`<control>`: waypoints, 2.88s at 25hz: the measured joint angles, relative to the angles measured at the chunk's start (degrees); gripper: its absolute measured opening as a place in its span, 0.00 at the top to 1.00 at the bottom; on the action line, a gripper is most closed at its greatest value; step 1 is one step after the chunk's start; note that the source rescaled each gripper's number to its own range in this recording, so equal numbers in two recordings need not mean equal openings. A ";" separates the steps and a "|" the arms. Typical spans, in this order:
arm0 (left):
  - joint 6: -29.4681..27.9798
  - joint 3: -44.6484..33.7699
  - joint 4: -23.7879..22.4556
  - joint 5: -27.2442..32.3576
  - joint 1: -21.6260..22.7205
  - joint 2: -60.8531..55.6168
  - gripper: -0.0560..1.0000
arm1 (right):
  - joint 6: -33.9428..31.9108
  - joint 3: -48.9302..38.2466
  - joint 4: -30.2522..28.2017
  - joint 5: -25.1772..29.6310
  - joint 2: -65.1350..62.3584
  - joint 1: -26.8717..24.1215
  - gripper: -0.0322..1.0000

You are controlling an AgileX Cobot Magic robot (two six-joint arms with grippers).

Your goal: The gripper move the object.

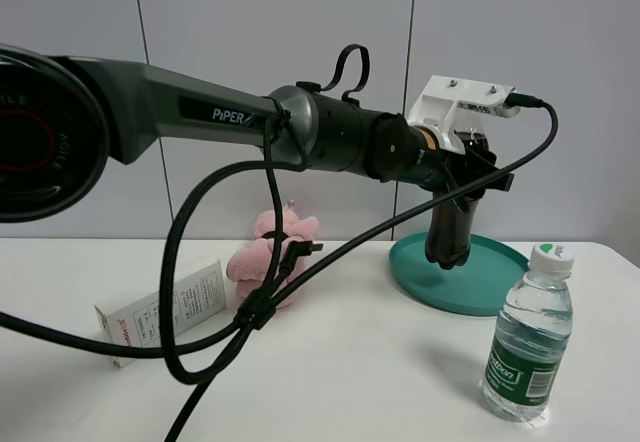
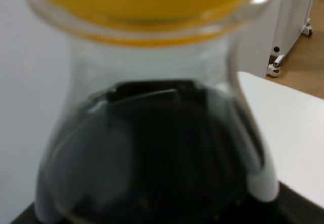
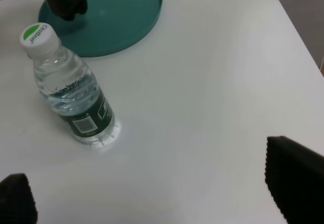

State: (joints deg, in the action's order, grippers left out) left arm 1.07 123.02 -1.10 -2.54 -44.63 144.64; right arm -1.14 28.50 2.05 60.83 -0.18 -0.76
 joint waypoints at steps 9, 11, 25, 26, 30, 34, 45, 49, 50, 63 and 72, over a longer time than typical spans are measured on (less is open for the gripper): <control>0.00 0.00 -0.05 -0.24 0.00 1.94 0.95 | 0.00 0.00 0.00 0.00 0.00 0.00 0.00; 0.00 0.00 -0.05 -0.26 0.00 2.19 0.95 | 0.00 0.00 0.00 0.00 0.00 0.00 0.00; 0.00 0.95 -0.05 -2.76 0.00 1.50 0.79 | 0.00 0.00 0.00 0.00 0.00 0.00 0.00; 0.00 0.95 -0.05 -2.76 0.00 1.50 0.79 | 0.00 0.00 0.00 0.00 0.00 0.00 0.00; 0.00 0.95 -0.05 -2.19 0.00 1.42 0.67 | 0.00 0.00 0.00 0.00 0.00 0.00 0.00; 0.00 0.95 -1.41 1.64 0.00 -0.05 0.40 | 0.00 0.00 0.00 0.00 0.00 0.00 0.00; 0.04 0.95 -6.69 12.07 0.00 -8.80 0.33 | 0.00 0.00 0.00 0.00 0.00 0.00 0.00; 0.11 0.95 -7.61 17.98 0.00 -13.38 0.33 | 0.00 0.00 0.00 0.00 0.00 0.00 0.00; 0.33 0.95 -7.68 20.44 0.00 -14.81 0.33 | 0.00 0.00 0.00 0.00 0.00 0.00 0.00; 7.61 0.95 -8.90 70.17 7.77 -33.87 0.33 | 0.00 0.00 0.00 0.00 0.00 0.00 0.00; -1.07 -14.77 -7.18 71.85 21.75 -51.29 0.33 | 0.00 0.00 0.00 0.00 0.00 0.00 0.00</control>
State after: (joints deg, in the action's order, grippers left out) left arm 0.00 108.26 -8.28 69.31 -22.88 93.34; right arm -1.14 28.50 2.05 60.83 -0.18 -0.76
